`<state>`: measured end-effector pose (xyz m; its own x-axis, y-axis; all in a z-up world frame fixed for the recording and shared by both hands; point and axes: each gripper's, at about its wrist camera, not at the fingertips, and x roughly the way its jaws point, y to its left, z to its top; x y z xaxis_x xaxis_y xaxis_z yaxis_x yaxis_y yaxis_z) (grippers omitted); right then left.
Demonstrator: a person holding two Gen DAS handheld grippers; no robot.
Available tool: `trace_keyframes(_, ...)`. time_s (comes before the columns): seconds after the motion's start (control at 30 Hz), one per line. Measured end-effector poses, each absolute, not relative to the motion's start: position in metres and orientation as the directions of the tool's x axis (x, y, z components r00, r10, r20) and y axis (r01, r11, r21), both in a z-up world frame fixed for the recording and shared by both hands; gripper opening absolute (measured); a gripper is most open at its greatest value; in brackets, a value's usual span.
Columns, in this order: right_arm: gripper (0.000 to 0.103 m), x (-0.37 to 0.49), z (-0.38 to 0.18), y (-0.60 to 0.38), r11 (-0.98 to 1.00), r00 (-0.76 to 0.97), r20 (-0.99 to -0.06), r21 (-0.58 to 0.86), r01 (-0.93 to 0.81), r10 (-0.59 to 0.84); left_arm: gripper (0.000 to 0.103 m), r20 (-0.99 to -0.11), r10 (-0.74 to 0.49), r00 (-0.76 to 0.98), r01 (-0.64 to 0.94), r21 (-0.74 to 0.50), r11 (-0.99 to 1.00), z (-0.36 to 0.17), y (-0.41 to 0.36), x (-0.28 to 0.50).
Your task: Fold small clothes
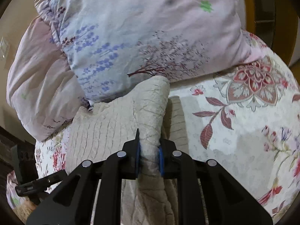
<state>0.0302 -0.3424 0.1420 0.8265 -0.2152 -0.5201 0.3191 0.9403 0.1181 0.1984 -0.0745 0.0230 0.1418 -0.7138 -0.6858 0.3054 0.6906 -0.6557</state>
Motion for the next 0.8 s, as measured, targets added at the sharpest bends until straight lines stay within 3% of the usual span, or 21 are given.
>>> trace_keyframes(0.2, 0.016, 0.032, 0.140, -0.351, 0.933, 0.826, -0.511, 0.120, 0.340, -0.236, 0.085, -0.687, -0.716, 0.124, 0.331, -0.652, 0.682, 0.023, -0.084, 0.197)
trace_keyframes(0.27, 0.023, 0.036, 0.130, -0.358, 0.923, 0.794, -0.559, 0.124, 0.364, -0.238, 0.085, -0.689, -0.716, 0.114, 0.332, -0.653, 0.681, 0.021, -0.087, 0.196)
trace_keyframes(0.33, 0.038, 0.030, 0.127, -0.363, 0.907, 0.787, -0.569, 0.159, 0.389, -0.238, 0.085, -0.685, -0.721, 0.106, 0.333, -0.659, 0.675, 0.021, -0.088, 0.196)
trace_keyframes(0.43, 0.045, 0.011, 0.129, -0.369, 0.897, 0.814, -0.543, 0.230, 0.378, -0.204, 0.085, -0.682, -0.725, 0.098, 0.345, -0.660, 0.667, 0.023, -0.092, 0.194)
trace_keyframes(0.8, 0.044, -0.057, 0.099, -0.365, 0.894, 0.838, -0.537, 0.323, 0.310, -0.097, 0.078, -0.724, -0.687, 0.058, 0.379, -0.621, 0.686, 0.018, -0.102, 0.171)
